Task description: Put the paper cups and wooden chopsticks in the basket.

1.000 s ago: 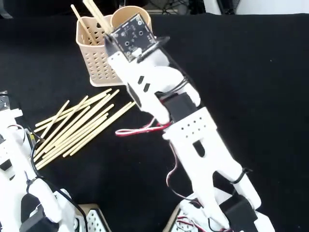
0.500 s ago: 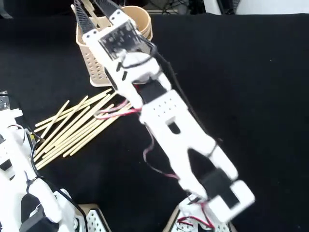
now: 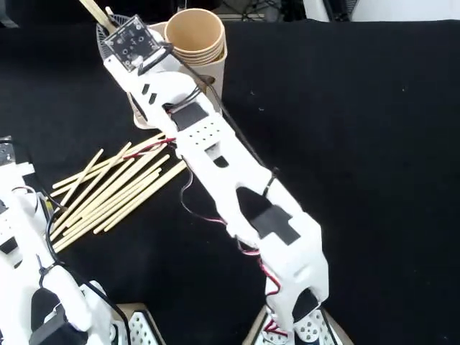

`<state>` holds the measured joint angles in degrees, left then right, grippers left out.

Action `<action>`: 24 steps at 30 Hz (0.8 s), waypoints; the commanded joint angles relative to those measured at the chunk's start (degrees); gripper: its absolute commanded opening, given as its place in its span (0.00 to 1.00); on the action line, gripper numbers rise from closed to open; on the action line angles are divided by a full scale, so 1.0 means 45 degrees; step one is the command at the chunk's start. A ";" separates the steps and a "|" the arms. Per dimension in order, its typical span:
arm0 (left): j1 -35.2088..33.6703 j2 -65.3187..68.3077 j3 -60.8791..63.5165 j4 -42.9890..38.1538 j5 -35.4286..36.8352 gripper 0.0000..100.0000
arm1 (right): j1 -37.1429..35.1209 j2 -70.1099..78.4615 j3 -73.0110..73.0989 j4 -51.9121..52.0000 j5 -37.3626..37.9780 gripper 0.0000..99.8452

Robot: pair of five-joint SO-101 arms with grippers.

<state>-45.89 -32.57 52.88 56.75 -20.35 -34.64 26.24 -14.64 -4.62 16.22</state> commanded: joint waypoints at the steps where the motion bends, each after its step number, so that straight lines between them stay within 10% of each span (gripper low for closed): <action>1: -0.0068 -0.0391 -0.0615 0.0234 -0.0137 0.14 | 0.0469 -0.0068 0.0049 0.0000 -0.0117 0.01; 24: 0.1241 -0.0293 -0.0752 0.0293 -0.0137 0.14 | 0.0469 -0.4034 -0.1866 0.6447 -0.0117 0.13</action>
<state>-44.31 -32.57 51.65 57.45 -20.35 -32.09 17.54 -19.56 20.79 16.13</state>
